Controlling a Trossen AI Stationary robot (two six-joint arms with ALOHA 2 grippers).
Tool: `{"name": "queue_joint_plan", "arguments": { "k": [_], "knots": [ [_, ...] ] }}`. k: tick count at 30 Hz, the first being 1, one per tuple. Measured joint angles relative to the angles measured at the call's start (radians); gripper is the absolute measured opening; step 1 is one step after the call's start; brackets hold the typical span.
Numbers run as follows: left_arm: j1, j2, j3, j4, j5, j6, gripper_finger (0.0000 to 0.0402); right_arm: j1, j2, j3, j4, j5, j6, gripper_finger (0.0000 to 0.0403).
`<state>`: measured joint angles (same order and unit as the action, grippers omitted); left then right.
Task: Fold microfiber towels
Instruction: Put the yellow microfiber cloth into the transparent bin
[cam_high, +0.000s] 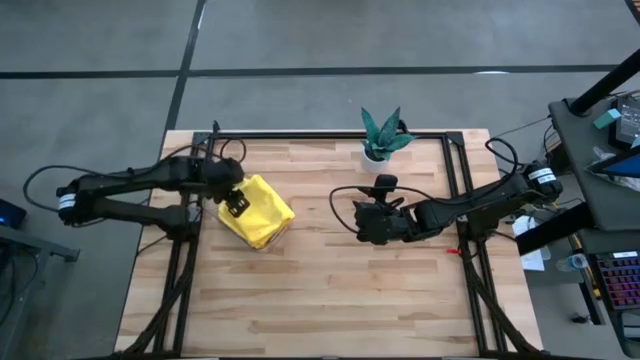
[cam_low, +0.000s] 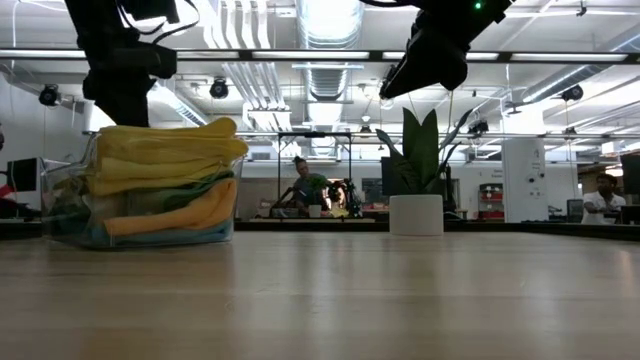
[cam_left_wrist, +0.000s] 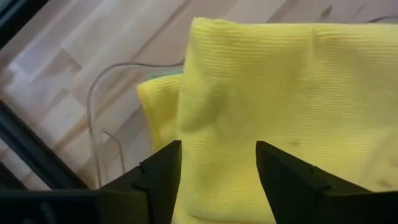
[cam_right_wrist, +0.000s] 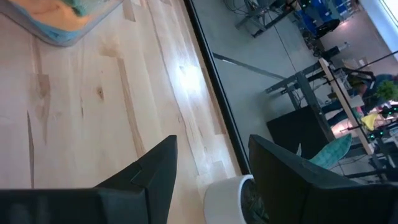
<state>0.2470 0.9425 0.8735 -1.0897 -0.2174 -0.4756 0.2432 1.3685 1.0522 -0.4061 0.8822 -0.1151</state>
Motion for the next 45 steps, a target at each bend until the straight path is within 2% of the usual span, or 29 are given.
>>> {"name": "queue_joint_plan", "arguments": {
  "k": [9,17,23,27,34,37,45],
  "knots": [
    [0.135,0.004,-0.059,0.015,0.030,0.079,0.0191,-0.006,0.000,0.000,0.046,0.000,-0.037,0.0189],
    [0.142,0.004,-0.133,0.071,0.108,0.066,0.0191,-0.007,0.000,0.000,0.045,0.000,-0.038,0.0189],
    [0.142,0.004,-0.166,0.084,0.114,0.065,0.0186,-0.007,0.000,0.000,0.045,0.000,-0.038,0.0189],
    [0.141,0.004,-0.181,0.107,0.130,0.065,0.0146,-0.007,0.000,0.000,0.045,0.000,-0.038,0.0189],
    [0.140,0.004,-0.190,0.129,0.135,0.046,0.0013,-0.007,0.000,0.000,0.045,0.000,-0.042,0.0189],
    [0.139,0.004,-0.177,0.120,0.139,0.036,0.0008,-0.007,0.000,0.000,0.045,0.000,-0.042,0.0189],
    [0.138,0.005,-0.102,-0.032,0.145,-0.013,0.0001,-0.007,0.000,0.000,0.045,0.000,-0.036,0.0189]
  ]
}}
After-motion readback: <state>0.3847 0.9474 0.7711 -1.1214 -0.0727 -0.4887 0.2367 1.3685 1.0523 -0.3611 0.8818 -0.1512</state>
